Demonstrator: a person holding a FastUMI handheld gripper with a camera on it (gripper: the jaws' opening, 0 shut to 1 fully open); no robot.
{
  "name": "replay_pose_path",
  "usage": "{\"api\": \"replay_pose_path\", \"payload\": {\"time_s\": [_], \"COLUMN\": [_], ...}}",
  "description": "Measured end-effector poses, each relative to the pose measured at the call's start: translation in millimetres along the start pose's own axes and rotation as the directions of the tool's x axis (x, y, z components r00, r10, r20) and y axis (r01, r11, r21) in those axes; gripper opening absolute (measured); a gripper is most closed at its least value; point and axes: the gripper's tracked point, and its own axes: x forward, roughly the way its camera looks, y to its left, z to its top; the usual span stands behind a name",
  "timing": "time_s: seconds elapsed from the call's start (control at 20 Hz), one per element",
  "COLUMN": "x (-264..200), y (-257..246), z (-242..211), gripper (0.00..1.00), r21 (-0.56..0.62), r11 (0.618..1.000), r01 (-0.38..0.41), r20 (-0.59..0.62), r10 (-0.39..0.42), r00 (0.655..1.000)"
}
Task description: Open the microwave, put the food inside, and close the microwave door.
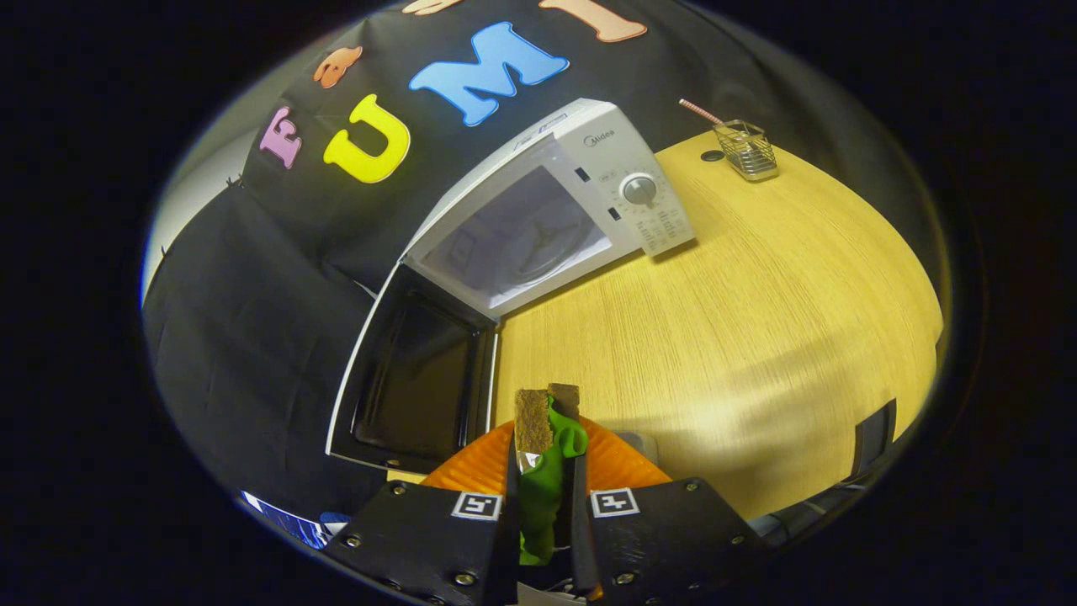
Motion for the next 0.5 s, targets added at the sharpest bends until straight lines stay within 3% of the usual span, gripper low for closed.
{"api": "replay_pose_path", "payload": {"time_s": [0.5], "x": [38], "y": [58], "z": [44], "gripper": [0.24], "r21": [0.050], "r11": [0.994], "r01": [-0.101], "r20": [0.072], "r10": [0.097], "r00": [0.993]}}
